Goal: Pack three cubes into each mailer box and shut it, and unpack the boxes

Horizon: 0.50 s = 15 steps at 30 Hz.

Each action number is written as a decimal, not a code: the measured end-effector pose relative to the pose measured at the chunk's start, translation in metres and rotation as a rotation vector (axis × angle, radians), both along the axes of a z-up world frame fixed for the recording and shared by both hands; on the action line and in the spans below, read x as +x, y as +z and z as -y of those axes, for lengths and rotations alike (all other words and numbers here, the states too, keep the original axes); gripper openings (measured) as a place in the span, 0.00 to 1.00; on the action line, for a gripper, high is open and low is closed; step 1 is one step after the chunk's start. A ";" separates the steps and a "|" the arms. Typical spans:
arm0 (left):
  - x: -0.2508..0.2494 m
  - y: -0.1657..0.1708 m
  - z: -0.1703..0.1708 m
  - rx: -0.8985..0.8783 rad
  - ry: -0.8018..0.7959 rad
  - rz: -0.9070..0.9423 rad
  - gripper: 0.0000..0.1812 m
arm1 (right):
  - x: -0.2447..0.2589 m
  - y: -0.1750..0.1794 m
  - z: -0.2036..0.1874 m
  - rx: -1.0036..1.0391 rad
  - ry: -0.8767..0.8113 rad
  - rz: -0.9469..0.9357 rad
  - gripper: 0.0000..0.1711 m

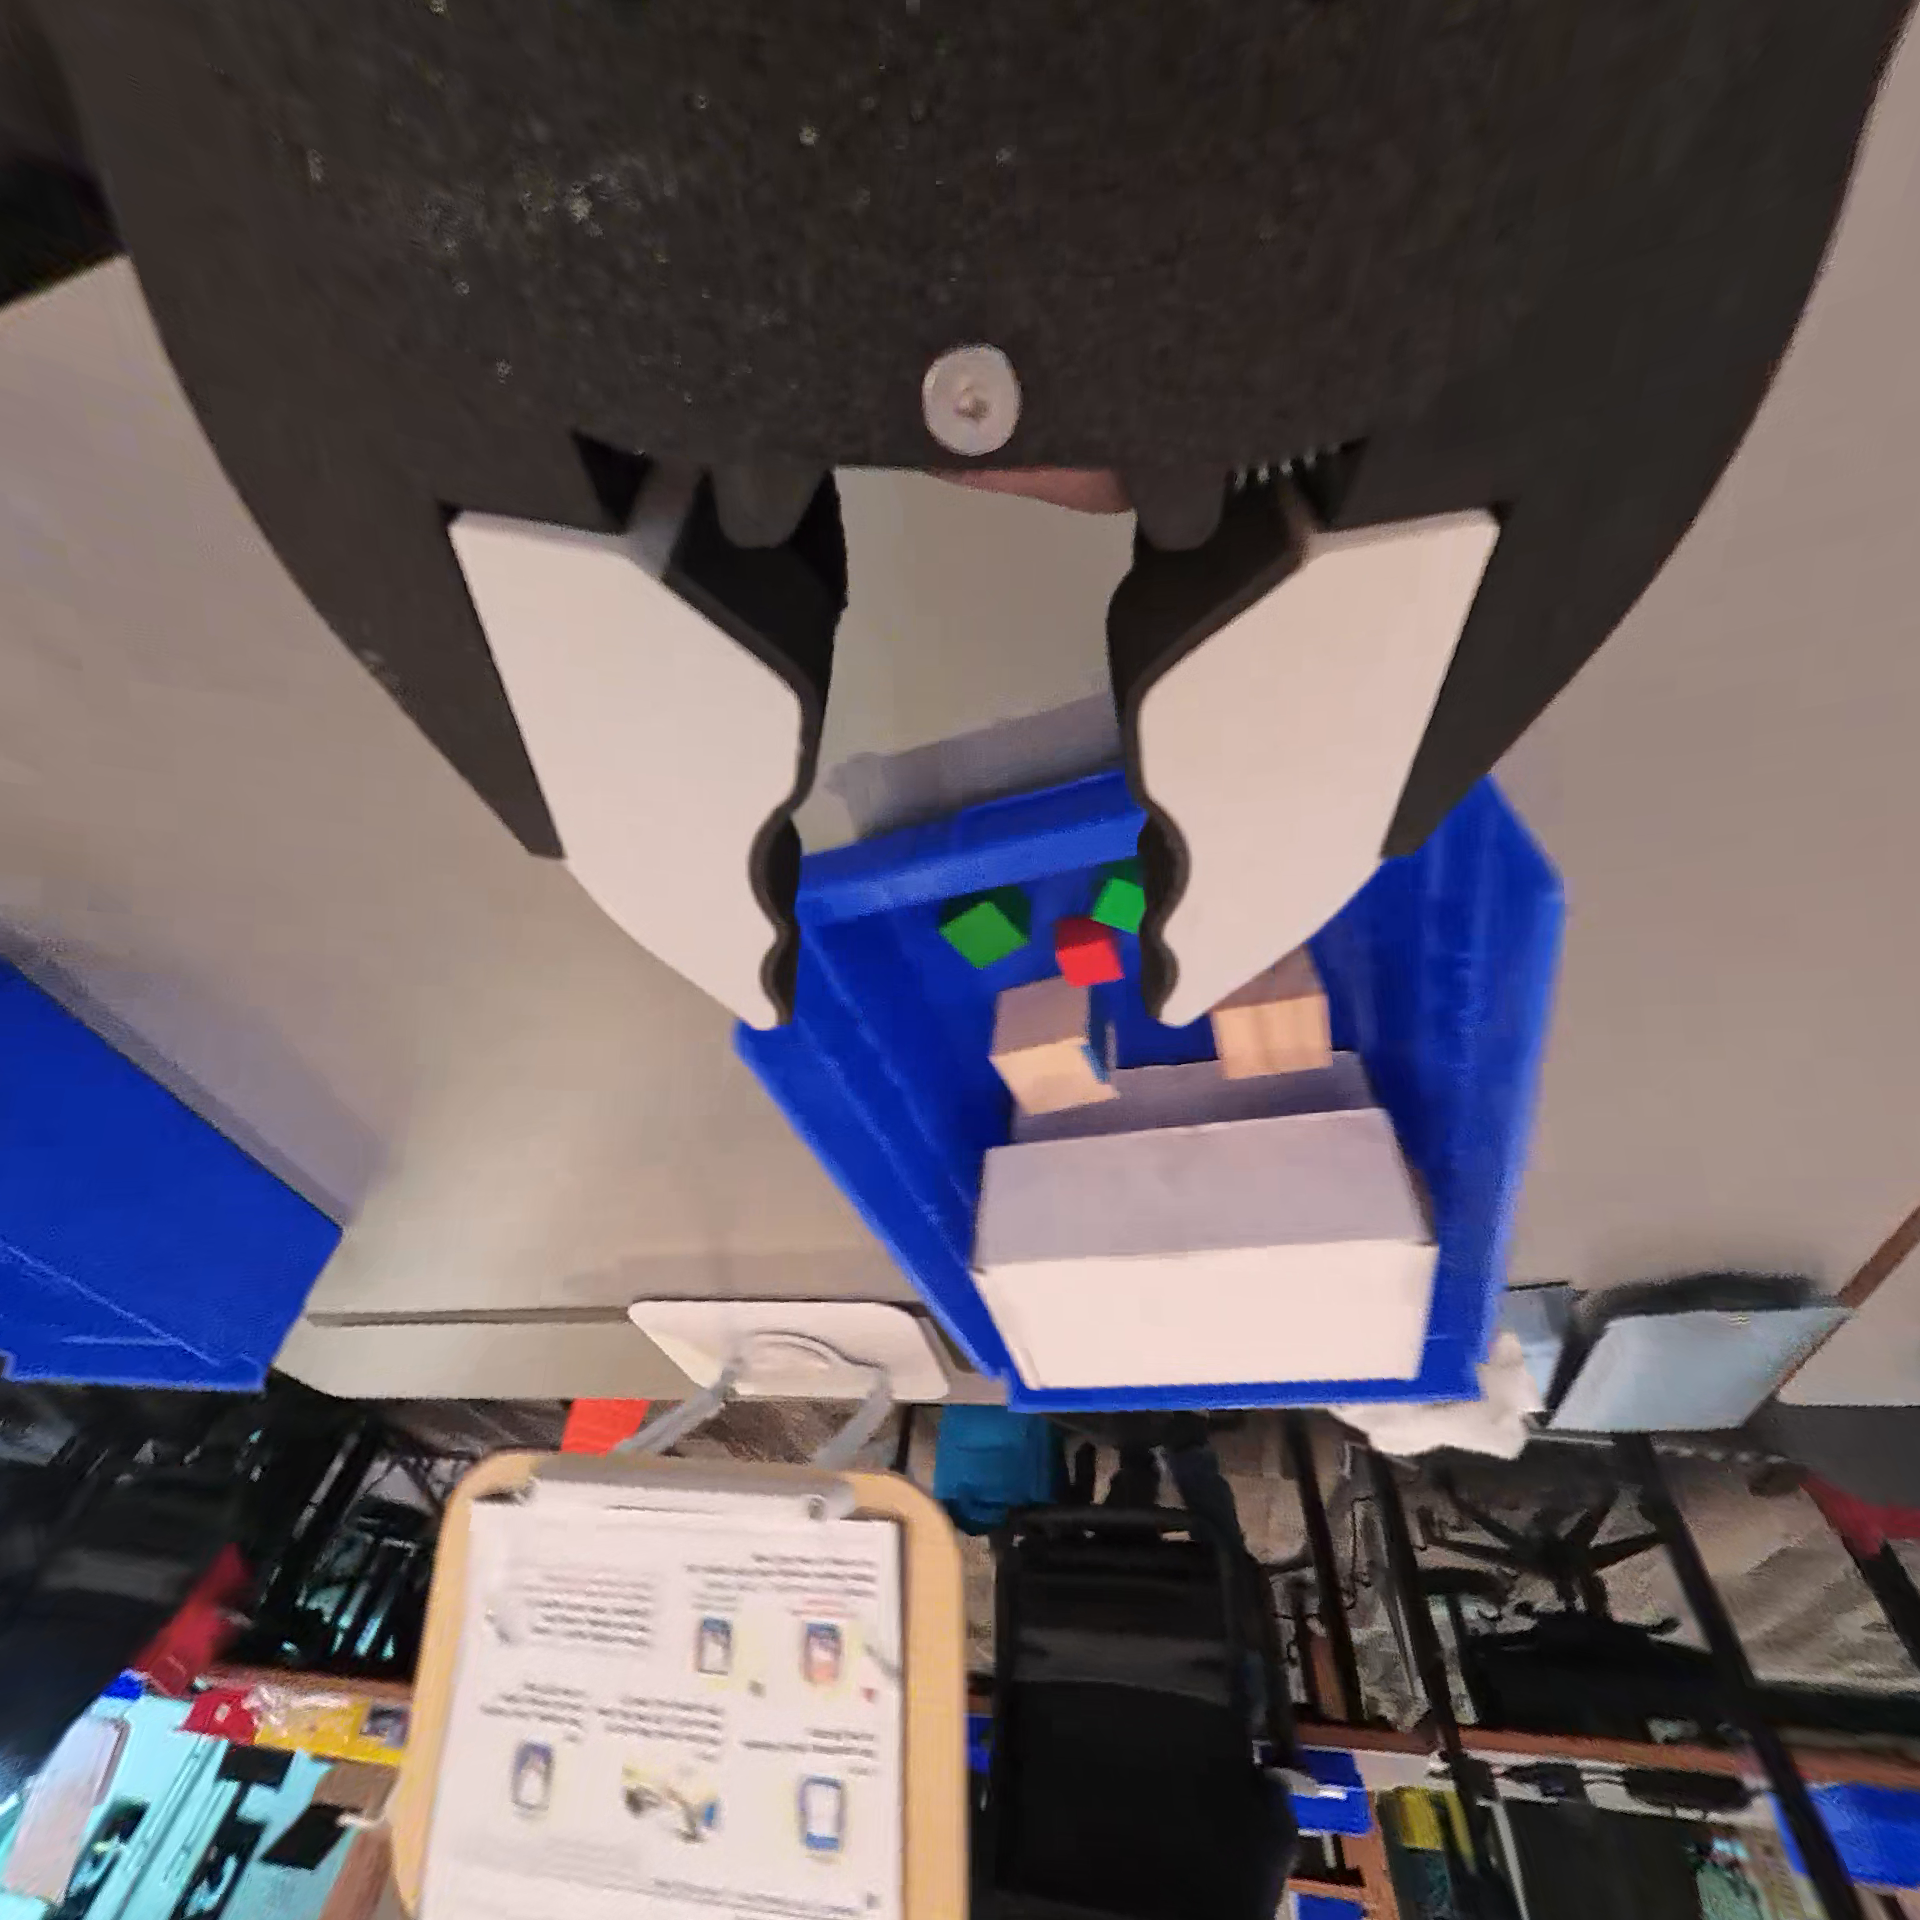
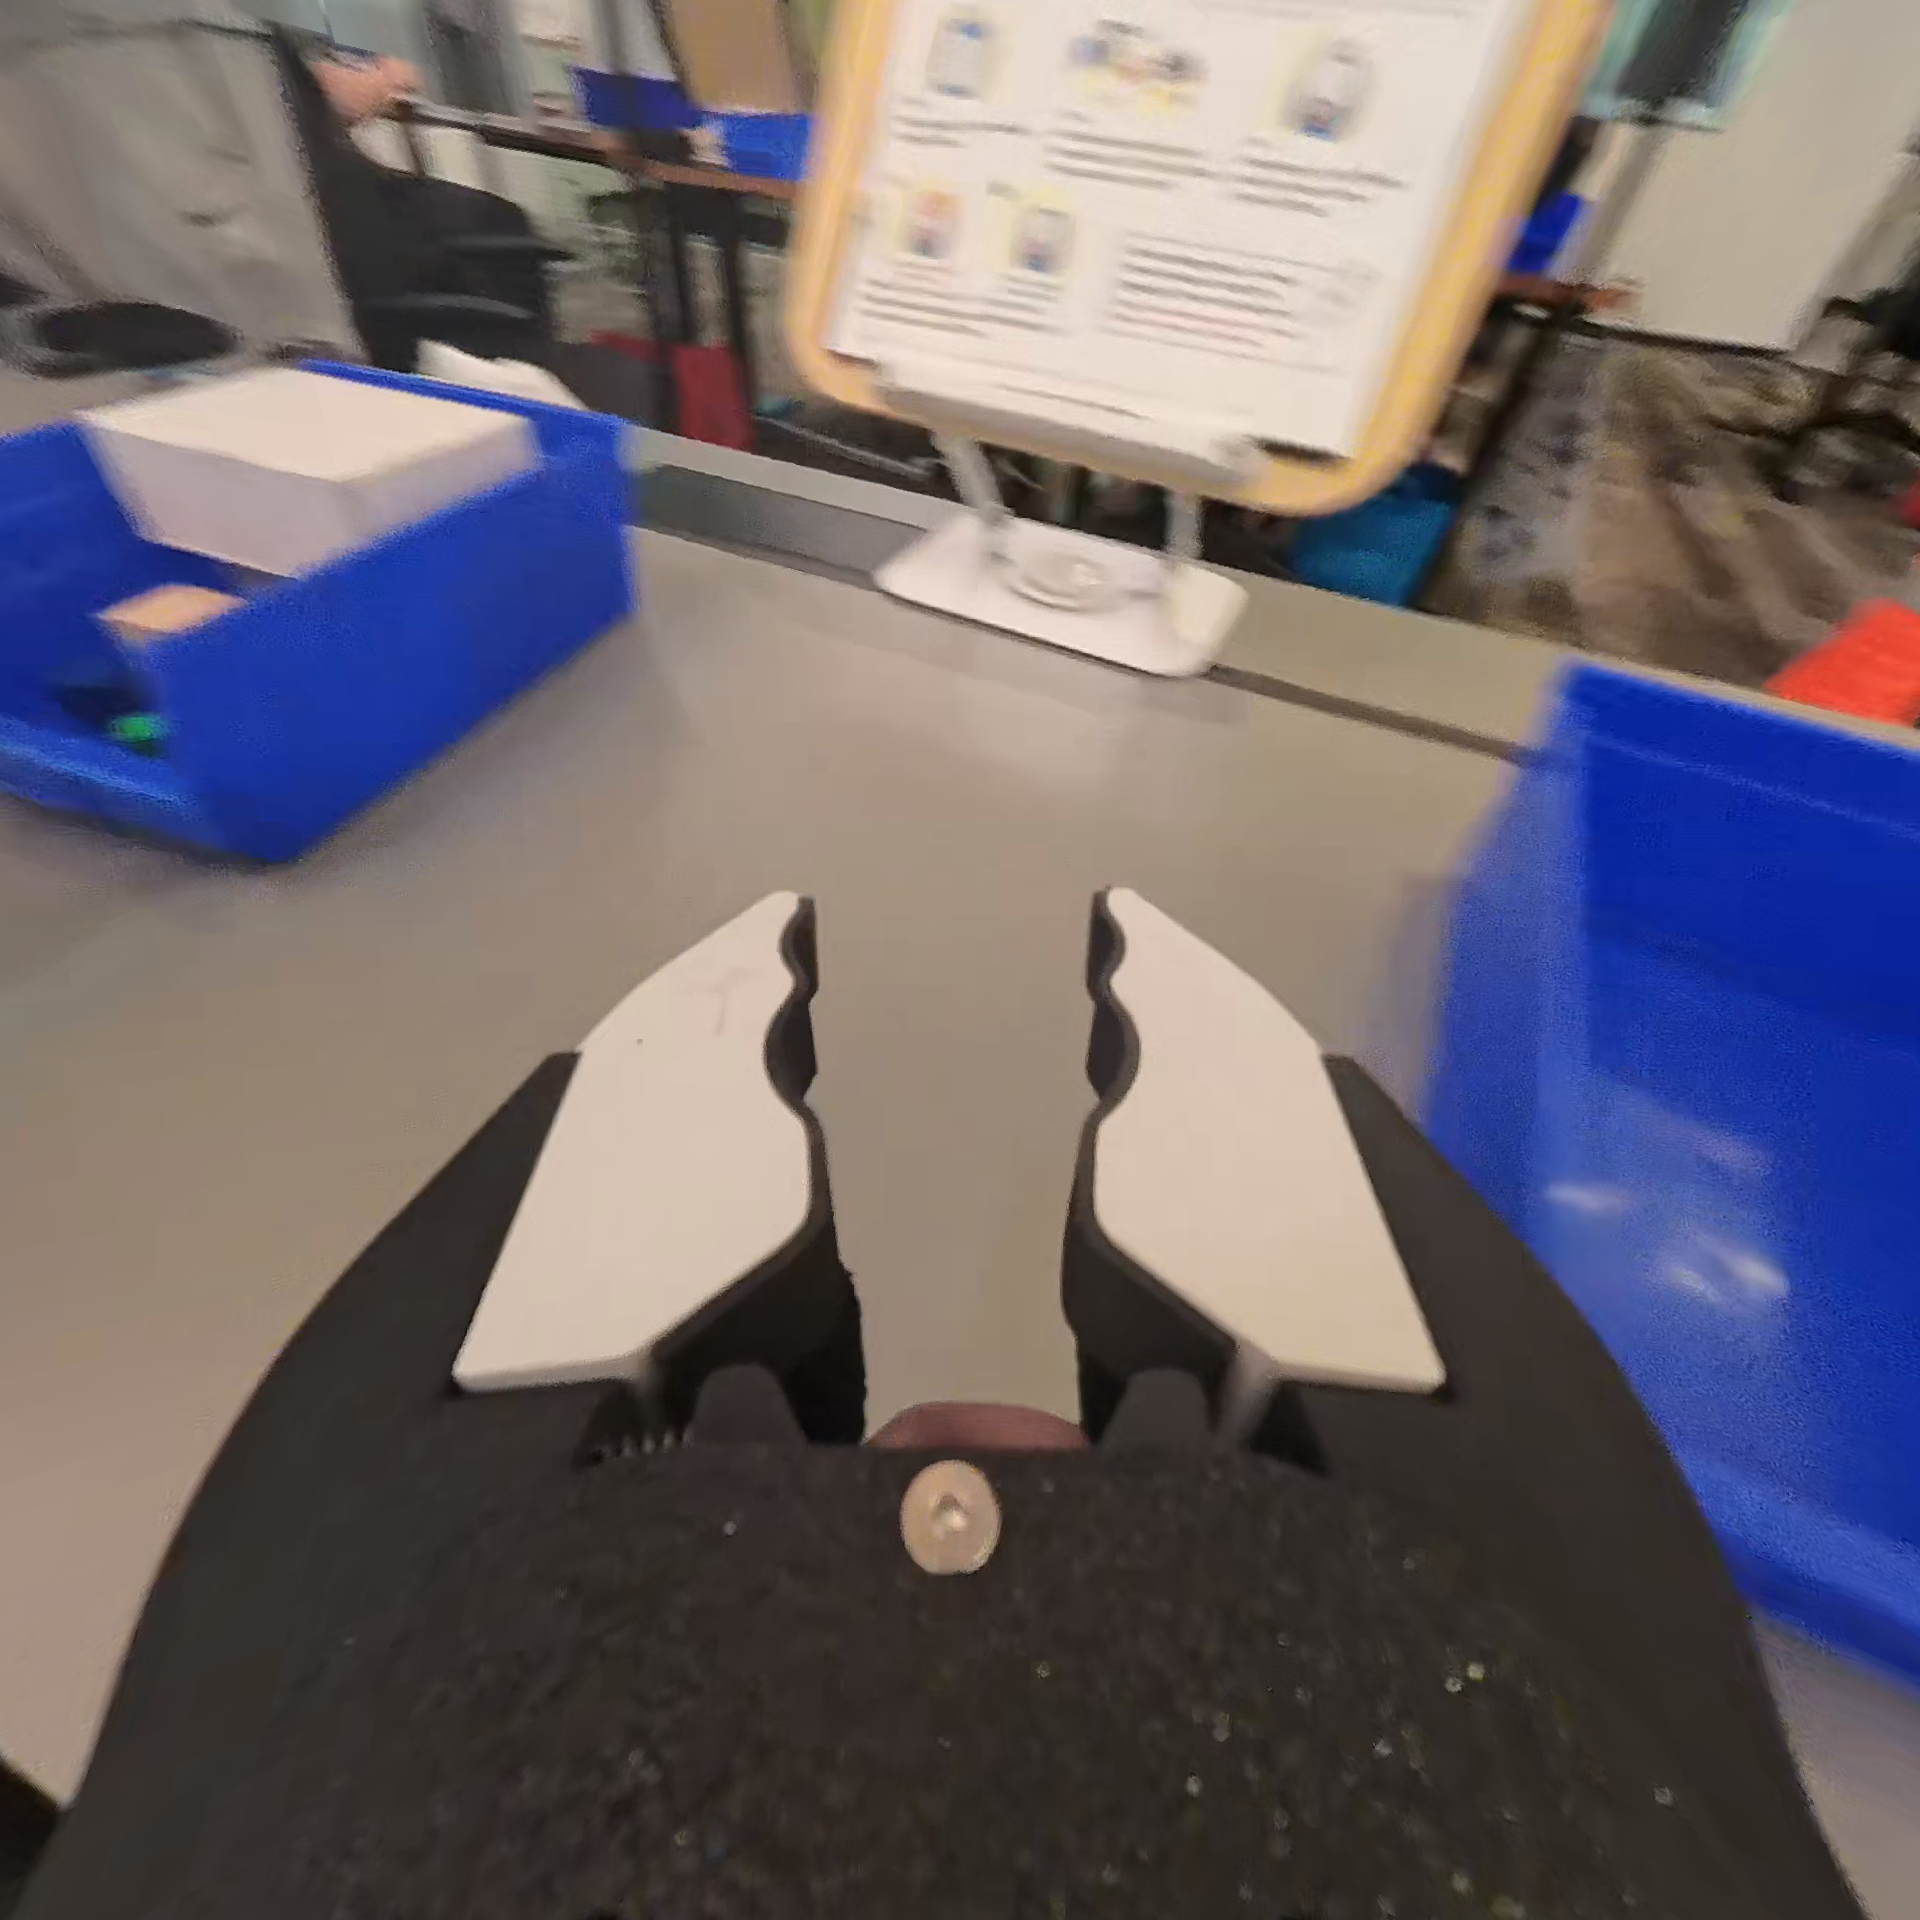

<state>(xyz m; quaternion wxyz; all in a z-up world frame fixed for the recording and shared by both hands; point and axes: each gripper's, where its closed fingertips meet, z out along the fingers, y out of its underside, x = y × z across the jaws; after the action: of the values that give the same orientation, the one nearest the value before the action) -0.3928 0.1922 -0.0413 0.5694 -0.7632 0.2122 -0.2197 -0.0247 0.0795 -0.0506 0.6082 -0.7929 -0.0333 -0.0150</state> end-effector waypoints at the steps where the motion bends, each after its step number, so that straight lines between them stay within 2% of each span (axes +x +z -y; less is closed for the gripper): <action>1: 0.011 -0.003 0.009 0.006 -0.021 0.005 0.34 | 0.030 -0.006 0.014 -0.007 -0.070 -0.019 0.29; 3: 0.032 -0.012 0.025 0.018 -0.097 0.040 0.36 | 0.082 -0.024 0.043 -0.009 -0.205 -0.071 0.30; 5: 0.035 -0.036 0.025 0.020 -0.071 0.009 0.34 | 0.127 -0.047 0.072 -0.005 -0.330 -0.096 0.30; 8: 0.031 -0.071 0.017 -0.050 -0.039 -0.086 0.35 | 0.168 -0.059 0.083 -0.022 -0.426 -0.179 0.30; 11: 0.026 -0.069 0.012 -0.045 -0.007 -0.099 0.33 | 0.187 -0.062 0.084 -0.009 -0.468 -0.187 0.30; 15: 0.026 -0.061 0.012 -0.027 -0.010 -0.075 0.32 | 0.183 -0.060 0.080 0.007 -0.440 -0.204 0.31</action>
<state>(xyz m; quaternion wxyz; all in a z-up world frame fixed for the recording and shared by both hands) -0.3665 0.1803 -0.1026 0.5497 -0.7774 0.2343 -0.1964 0.1587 -0.0004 -0.1101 0.5935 -0.7763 0.2017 -0.0670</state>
